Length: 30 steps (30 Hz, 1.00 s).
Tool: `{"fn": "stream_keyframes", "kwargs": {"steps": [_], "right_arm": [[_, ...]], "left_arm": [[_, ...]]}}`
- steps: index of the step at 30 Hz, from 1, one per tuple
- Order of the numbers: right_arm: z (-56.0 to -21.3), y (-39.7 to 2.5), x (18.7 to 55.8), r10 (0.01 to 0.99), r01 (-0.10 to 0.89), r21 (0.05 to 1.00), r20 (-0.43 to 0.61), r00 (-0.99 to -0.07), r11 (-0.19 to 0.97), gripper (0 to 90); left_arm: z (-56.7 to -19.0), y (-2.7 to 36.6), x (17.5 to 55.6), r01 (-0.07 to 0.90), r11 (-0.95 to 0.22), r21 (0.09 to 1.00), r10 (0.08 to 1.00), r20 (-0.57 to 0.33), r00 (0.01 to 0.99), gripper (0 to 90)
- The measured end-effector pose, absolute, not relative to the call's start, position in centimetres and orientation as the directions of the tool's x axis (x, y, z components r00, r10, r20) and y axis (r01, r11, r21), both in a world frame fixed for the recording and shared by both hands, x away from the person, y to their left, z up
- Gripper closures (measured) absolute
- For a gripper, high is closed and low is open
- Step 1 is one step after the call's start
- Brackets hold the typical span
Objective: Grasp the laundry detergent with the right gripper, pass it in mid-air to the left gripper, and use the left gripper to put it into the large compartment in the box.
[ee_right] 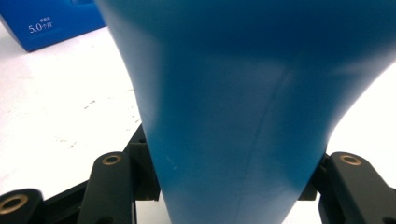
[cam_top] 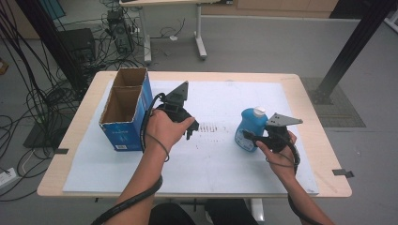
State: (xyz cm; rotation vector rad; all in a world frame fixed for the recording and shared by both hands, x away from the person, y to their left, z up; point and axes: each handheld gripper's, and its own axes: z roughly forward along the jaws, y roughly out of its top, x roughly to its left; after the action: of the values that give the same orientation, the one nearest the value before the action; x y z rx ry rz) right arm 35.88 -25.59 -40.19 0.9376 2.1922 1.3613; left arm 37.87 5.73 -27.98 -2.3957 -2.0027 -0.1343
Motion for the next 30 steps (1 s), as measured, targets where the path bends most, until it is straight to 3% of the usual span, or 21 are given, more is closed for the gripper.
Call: {"fn": "stream_keyframes", "kwargs": {"steps": [30], "right_arm": [[-40.17,-25.52,35.82,0.714,0.319,0.893,-0.003,-0.700,0.317,43.6]], "left_arm": [[-27.93,5.57,37.73,0.982,-0.185,0.041,0.980,0.080,0.182,5.0]]}}
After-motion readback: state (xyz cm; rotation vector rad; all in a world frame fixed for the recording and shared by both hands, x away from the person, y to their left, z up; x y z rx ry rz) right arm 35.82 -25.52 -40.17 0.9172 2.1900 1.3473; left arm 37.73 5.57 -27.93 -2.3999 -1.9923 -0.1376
